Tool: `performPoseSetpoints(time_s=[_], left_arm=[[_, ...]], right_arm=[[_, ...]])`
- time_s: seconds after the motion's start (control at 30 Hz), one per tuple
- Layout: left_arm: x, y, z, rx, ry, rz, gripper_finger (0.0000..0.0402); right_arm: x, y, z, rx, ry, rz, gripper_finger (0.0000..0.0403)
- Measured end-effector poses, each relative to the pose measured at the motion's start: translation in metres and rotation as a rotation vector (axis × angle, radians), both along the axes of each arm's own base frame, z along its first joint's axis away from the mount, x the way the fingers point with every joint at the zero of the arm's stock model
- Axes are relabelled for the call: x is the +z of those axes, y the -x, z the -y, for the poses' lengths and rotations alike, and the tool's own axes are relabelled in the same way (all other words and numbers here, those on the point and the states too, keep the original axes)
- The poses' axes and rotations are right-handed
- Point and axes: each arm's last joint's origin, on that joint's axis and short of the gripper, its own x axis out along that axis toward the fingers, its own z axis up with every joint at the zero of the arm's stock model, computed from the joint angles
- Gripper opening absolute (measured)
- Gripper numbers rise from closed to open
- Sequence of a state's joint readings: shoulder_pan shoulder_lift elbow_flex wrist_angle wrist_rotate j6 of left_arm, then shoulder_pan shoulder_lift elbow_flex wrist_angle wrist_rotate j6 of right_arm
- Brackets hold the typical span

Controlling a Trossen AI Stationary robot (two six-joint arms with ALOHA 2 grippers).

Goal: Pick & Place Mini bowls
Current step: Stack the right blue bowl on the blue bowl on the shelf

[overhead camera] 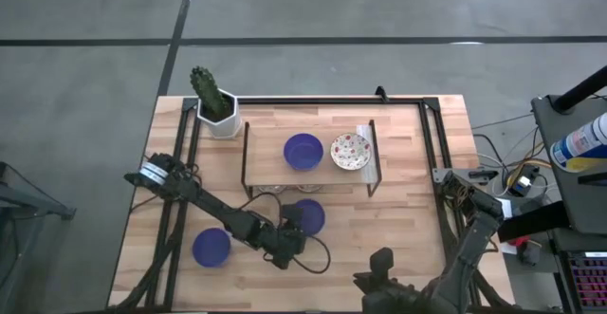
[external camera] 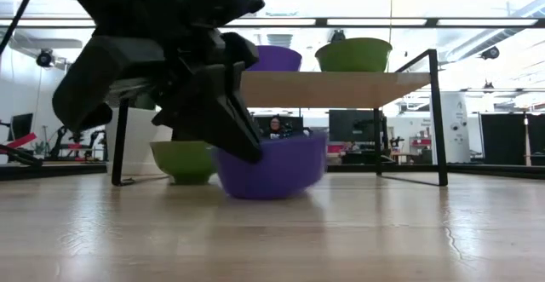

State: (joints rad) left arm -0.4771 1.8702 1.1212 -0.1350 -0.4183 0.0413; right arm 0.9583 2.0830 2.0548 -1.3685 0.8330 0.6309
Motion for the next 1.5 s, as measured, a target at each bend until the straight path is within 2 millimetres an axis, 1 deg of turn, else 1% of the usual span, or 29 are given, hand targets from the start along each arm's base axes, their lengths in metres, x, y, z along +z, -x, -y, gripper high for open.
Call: performPoseSetpoints(time_s=[0.17, 0.3, 0.4, 0.53, 0.63, 0.73, 0.83, 0.97, 1.03, 1.13, 1.23, 1.3, 1.4, 1.5], left_arm=[[0.007, 0.001, 0.003, 0.008, 0.025, -0.025, 0.0002], [0.024, 0.002, 0.015, 0.01, 0.027, -0.071, 0.0002], [0.044, 0.004, 0.026, 0.033, 0.007, -0.106, 0.0001], [0.079, 0.006, 0.038, 0.032, -0.049, -0.122, 0.0001], [0.106, 0.008, 0.039, 0.033, -0.073, -0.141, 0.0001], [0.132, 0.008, 0.034, 0.069, -0.121, -0.135, 0.0], [0.158, 0.007, 0.023, 0.112, -0.168, -0.118, 0.0], [0.19, 0.004, 0.005, 0.159, -0.16, -0.107, 0.0], [0.204, 0.002, -0.008, 0.186, -0.153, -0.099, 0.0], [0.22, -0.002, -0.033, 0.229, -0.122, -0.109, 0.0], [0.231, -0.01, -0.06, 0.268, -0.071, -0.107, 0.0], [0.235, -0.013, -0.079, 0.308, -0.058, -0.119, 0.0], [0.235, -0.017, -0.105, 0.357, -0.031, -0.132, 0.0], [0.232, -0.02, -0.128, 0.39, 0.018, -0.158, 0.0]], right_arm=[[-0.001, 0.0, 0.0, -0.004, -0.003, 0.002, 0.0061], [-0.001, 0.0, 0.0, -0.003, -0.002, 0.0, 0.0061], [-0.001, 0.0, 0.0, -0.003, -0.002, 0.0, 0.0061], [-0.003, 0.0, -0.001, -0.004, -0.005, 0.002, 0.0061], [-0.007, -0.001, -0.001, -0.004, -0.003, 0.001, 0.0061], [-0.012, -0.001, -0.001, -0.004, 0.006, -0.006, 0.0061], [-0.017, 0.0, -0.001, -0.003, 0.012, -0.01, 0.0061], [-0.021, 0.0, -0.002, 0.0, 0.019, -0.009, 0.0061], [-0.023, 0.001, -0.003, 0.001, 0.016, -0.006, 0.0061], [-0.025, 0.001, -0.003, 0.001, 0.019, -0.007, 0.0061], [-0.026, 0.001, -0.003, 0.001, 0.02, -0.007, 0.0061], [-0.028, 0.0, -0.003, 0.001, 0.022, -0.006, 0.0061], [-0.03, 0.0, -0.004, 0.001, 0.019, -0.005, 0.0061], [-0.033, 0.0, -0.003, 0.001, 0.027, -0.01, 0.0061]])
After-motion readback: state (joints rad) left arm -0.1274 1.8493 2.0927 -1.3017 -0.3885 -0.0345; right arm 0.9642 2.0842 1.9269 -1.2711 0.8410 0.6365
